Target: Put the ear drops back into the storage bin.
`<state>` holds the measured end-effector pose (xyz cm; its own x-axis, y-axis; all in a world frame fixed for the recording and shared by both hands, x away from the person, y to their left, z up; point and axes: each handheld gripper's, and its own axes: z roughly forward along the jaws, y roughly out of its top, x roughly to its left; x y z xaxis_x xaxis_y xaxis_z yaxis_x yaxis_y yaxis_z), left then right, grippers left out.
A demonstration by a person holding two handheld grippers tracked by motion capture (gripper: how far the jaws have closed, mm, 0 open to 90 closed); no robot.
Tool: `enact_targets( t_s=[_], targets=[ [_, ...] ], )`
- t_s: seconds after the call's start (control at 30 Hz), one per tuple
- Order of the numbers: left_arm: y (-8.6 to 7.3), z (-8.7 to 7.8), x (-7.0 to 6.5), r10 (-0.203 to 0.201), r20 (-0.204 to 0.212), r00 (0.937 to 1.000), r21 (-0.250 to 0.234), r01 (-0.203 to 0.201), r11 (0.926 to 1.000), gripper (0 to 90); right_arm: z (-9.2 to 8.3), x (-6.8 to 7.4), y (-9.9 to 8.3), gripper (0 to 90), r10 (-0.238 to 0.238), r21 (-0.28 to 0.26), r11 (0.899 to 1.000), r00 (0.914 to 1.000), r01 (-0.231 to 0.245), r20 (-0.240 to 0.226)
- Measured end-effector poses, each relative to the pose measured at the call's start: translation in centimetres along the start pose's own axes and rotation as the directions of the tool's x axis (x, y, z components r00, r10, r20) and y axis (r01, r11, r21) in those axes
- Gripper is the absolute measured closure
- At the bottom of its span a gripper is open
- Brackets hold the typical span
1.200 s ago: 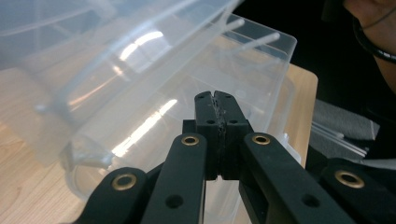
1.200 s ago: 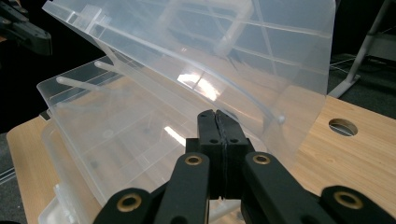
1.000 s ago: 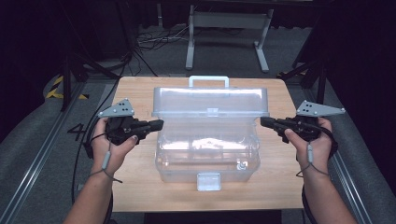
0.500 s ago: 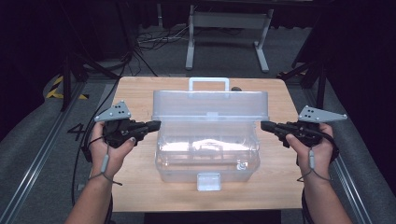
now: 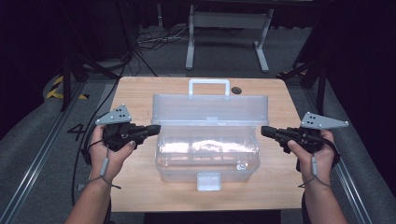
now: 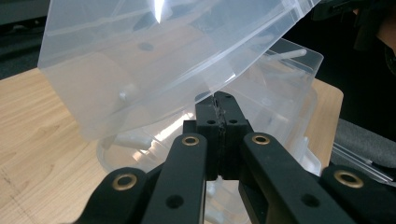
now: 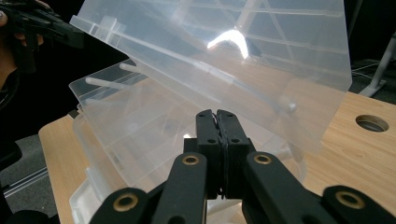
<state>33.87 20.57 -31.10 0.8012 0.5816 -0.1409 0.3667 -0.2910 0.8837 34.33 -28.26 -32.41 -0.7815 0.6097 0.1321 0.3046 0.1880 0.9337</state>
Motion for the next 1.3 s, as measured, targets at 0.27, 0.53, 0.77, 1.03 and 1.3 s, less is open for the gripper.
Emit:
enact_targets(
  t_s=[0.27, 0.53, 0.77, 1.03, 1.3],
  targets=[
    [-0.4, 0.0, -0.2, -0.008, -0.004, 1.0000, 0.040, 0.008, 0.9992, 89.4, -0.2, 0.2, -0.2, 89.3, 0.002, 0.018, 1.000, 1.0000, -0.001, -0.006],
    [-0.6, 0.0, -0.4, -0.004, -0.002, 1.0000, 0.069, 0.004, 0.9976, 89.4, -0.4, 0.4, -0.5, 88.8, 0.007, 0.041, 0.999, 0.9997, -0.006, -0.024],
    [-0.8, 0.0, -0.6, 0.005, 0.002, 1.0000, 0.094, -0.005, 0.9955, 89.4, -0.6, 0.7, -0.7, 88.9, -0.004, 0.066, 0.998, 0.9998, 0.006, -0.022],
    [-0.9, 0.1, -0.8, 0.007, 0.028, 0.9996, 0.146, -0.011, 0.9892, 89.2, -0.6, 0.9, -1.1, 88.8, -0.002, 0.095, 0.996, 0.9996, 0.005, -0.030],
    [-1.1, 0.2, -0.9, 0.033, 0.033, 0.9989, 0.194, -0.038, 0.9803, 89.2, -0.7, 1.2, -1.2, 88.8, -0.003, 0.139, 0.990, 0.9998, 0.005, -0.019]
  ],
)
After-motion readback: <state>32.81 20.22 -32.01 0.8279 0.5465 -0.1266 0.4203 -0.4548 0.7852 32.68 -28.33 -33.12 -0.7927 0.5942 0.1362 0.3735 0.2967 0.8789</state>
